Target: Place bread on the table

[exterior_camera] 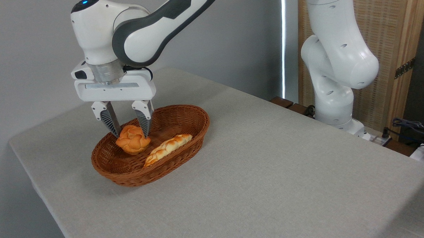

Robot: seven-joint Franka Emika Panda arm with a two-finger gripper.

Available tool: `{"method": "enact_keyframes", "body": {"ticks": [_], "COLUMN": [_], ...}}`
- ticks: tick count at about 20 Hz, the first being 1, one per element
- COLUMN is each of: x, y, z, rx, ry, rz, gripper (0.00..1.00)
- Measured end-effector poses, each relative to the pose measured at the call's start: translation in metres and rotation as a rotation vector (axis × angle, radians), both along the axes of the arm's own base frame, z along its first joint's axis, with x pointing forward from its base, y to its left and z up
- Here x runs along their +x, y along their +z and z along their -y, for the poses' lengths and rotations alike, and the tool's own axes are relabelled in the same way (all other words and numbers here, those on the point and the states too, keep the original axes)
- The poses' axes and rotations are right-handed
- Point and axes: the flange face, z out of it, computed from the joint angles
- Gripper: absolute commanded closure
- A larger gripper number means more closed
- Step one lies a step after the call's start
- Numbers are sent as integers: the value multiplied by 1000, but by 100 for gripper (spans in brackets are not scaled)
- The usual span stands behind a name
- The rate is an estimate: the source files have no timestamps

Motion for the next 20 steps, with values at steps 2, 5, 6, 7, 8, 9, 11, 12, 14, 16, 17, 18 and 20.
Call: {"method": "enact_keyframes", "body": {"ticks": [2,5,6,7,8,9,11,12,14,16,17,18,20], "x": [0,0,0,0,1,2,2,1,-2,-6,-7,-8,-8], "y": [0,0,0,0,1,2,11,19,38,63,72,83,102], "z": [0,0,0,0,-1,-3,-7,-11,-22,-41,-49,-61,-89], "rx": [0,0,0,2,6,11,20,22,30,36,38,40,45], "ry": [-1,-1,-1,-1,-5,-8,-22,-36,-66,-102,-115,-134,-176], "rz": [0,0,0,2,6,12,27,32,39,53,60,68,84], "gripper": [43,41,40,39,39,39,38,38,38,38,38,38,38]}}
